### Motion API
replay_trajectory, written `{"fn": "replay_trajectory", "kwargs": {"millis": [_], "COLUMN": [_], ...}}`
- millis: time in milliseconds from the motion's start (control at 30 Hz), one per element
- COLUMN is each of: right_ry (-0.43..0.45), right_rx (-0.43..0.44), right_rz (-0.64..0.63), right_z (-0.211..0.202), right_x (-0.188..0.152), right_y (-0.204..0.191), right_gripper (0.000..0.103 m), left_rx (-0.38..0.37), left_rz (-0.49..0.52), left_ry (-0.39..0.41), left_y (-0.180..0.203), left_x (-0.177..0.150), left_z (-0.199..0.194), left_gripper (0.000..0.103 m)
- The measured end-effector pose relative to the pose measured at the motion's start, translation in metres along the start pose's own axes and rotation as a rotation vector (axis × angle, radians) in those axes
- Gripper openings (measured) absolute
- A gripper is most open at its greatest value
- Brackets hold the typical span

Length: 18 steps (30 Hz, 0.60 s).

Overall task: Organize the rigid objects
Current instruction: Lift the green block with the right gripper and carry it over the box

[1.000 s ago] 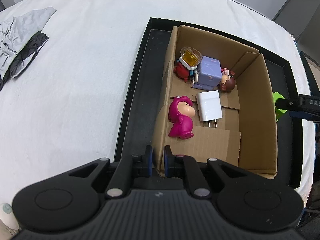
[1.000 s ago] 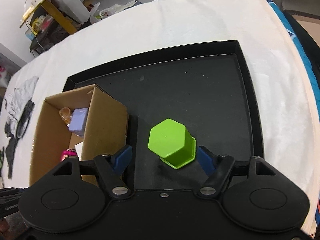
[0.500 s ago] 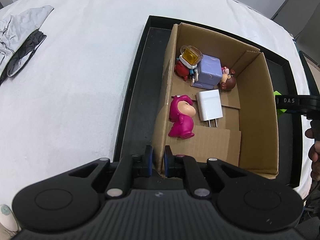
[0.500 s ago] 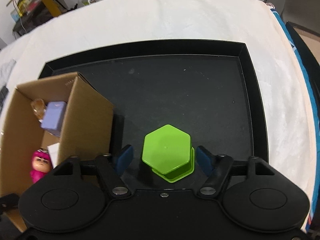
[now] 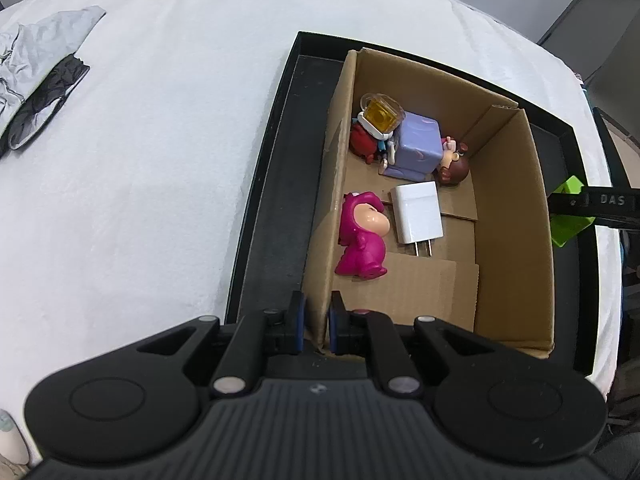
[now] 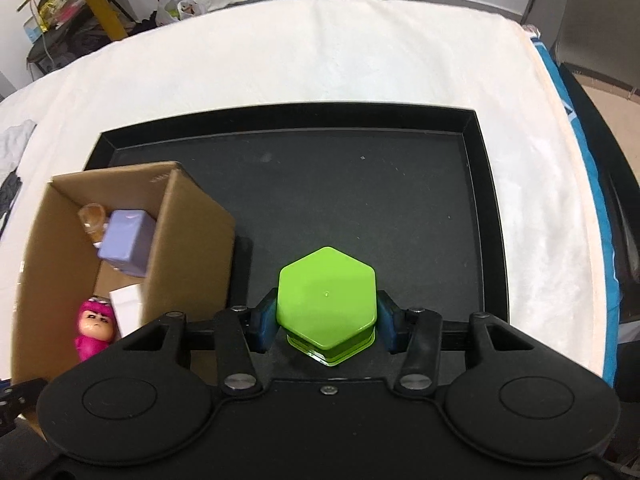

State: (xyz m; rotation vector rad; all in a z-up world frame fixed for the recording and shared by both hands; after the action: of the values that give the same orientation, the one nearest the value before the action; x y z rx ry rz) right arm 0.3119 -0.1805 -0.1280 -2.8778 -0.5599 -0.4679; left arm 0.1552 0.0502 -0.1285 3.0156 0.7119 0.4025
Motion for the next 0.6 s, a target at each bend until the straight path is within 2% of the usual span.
{"fn": "replay_trajectory", "kwargs": {"millis": [367, 600], "right_ry": [0.048, 0.081], "right_rx": [0.052, 0.06], "right_rz": [-0.005, -0.062], "right_z": [-0.046, -0.071], "right_x": [0.012, 0.017], "right_y": [-0.019, -0.042], "right_gripper": [0.047, 0.048], "left_rx": [-0.022, -0.039], "left_rz": [-0.002, 0.001], "left_ry": [0.0, -0.002], "left_y": [-0.003, -0.005], "left_x": [0.001, 0.001], "left_z": [0.0, 0.0], "left_gripper": [0.011, 0.011]}}
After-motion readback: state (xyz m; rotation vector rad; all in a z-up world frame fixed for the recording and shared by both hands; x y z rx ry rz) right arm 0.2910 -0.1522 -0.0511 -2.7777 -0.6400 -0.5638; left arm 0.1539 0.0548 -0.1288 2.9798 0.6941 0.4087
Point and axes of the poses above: each gripper's, at about its wrist camera, not at the fingertips, and z roughly the way its jaws point, y to its right, x to its top, the point moved 2 cm from there along z, roughly the way its jaws point, and after that the axes turned 2 degrees about x, right-handed, at the moved point
